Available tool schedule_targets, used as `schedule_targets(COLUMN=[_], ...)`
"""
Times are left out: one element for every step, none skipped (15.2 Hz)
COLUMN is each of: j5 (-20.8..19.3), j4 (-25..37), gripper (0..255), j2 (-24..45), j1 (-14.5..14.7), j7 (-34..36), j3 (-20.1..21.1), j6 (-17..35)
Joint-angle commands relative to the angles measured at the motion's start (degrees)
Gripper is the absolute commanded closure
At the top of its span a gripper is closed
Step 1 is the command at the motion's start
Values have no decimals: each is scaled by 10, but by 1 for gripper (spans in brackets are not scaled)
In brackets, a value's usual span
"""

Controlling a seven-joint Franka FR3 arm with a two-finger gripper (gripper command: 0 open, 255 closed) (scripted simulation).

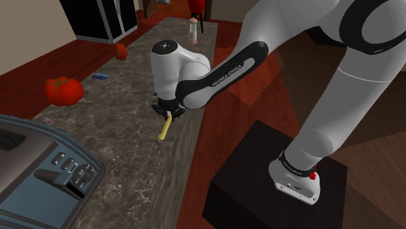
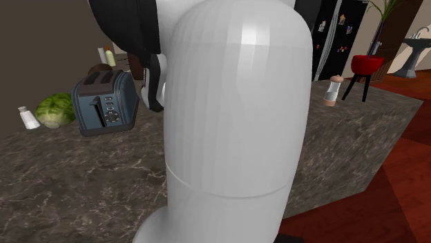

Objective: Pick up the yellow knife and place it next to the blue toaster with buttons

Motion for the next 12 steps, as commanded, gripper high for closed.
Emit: schedule_targets(j5=[12, 19, 25, 32, 38, 44, 49, 55, 60, 65, 70, 74], j4=[3, 6, 8, 11, 14, 17, 20, 24, 27, 31, 34, 38], gripper=[255, 255, 255, 255, 255, 255, 255, 255, 255, 255, 255, 255], j2=[-11, -16, -22, -27, -32, -38, -43, -47, -52, -57, -61, -66], j1=[-2, -3, -4, -5, -6, -6, -7, -7, -8, -8, -8, -8], j7=[-10, -16, -21, -26, -31, -36, -40, -45, -49, -54, -58, -62], j3=[2, 4, 5, 6, 6, 7, 7, 8, 8, 8, 8, 8], j6=[-10, -16, -22, -29, -35, -41, -48, -54, -61, -68, -74, -81])
